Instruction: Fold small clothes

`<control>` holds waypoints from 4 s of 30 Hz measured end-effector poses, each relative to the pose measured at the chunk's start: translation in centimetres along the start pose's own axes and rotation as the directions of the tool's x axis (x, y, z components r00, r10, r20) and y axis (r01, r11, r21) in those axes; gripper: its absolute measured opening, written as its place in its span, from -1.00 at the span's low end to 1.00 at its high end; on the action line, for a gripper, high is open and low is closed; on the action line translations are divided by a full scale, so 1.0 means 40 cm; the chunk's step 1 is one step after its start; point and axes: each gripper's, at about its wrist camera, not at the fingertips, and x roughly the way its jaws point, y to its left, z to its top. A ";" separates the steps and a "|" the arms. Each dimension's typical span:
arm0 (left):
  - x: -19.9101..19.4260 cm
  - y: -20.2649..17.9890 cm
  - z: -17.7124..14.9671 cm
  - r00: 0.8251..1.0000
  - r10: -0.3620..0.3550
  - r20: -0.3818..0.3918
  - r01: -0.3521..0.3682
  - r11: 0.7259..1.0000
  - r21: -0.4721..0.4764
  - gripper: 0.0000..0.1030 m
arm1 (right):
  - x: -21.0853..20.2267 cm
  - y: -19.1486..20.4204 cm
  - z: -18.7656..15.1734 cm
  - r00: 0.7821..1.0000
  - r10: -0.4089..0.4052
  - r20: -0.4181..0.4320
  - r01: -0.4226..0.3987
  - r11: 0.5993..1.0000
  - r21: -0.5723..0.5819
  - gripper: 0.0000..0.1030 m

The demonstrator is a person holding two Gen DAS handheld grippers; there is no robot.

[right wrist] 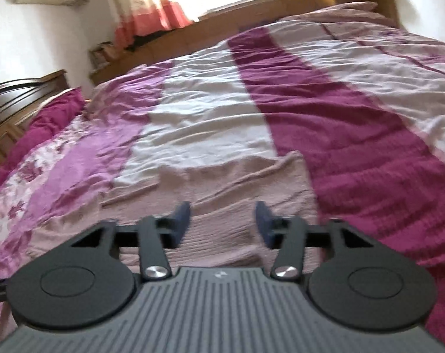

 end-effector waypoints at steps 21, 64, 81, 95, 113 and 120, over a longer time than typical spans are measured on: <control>-0.102 -0.002 0.003 1.000 0.029 0.009 -0.029 0.999 0.016 0.14 | -0.103 0.042 -0.028 0.996 0.012 -0.092 -0.017 0.998 -0.052 0.37; -0.432 0.106 -0.253 0.975 -0.007 -0.221 0.001 1.000 -0.027 0.14 | -0.530 -0.046 -0.218 0.969 -0.017 -0.248 -0.014 0.992 -0.125 0.41; -0.374 0.083 -0.307 0.959 -0.050 -0.279 0.063 0.997 0.040 0.17 | -0.506 -0.071 -0.301 0.897 -0.050 -0.440 -0.024 0.986 -0.163 0.41; -0.360 0.071 -0.292 0.921 -0.188 -0.342 0.222 0.973 0.062 0.15 | -0.456 -0.064 -0.325 0.861 0.048 -0.507 -0.121 0.987 -0.111 0.42; -0.350 0.101 -0.296 0.914 -0.201 -0.352 0.220 0.975 0.013 -0.69 | -0.450 -0.082 -0.343 0.868 0.088 -0.489 -0.141 0.987 -0.073 -0.37; -0.373 0.129 -0.271 0.923 -0.278 -0.268 0.271 0.961 -0.064 -0.81 | -0.465 -0.116 -0.323 0.882 0.222 -0.416 -0.225 0.973 0.044 -0.76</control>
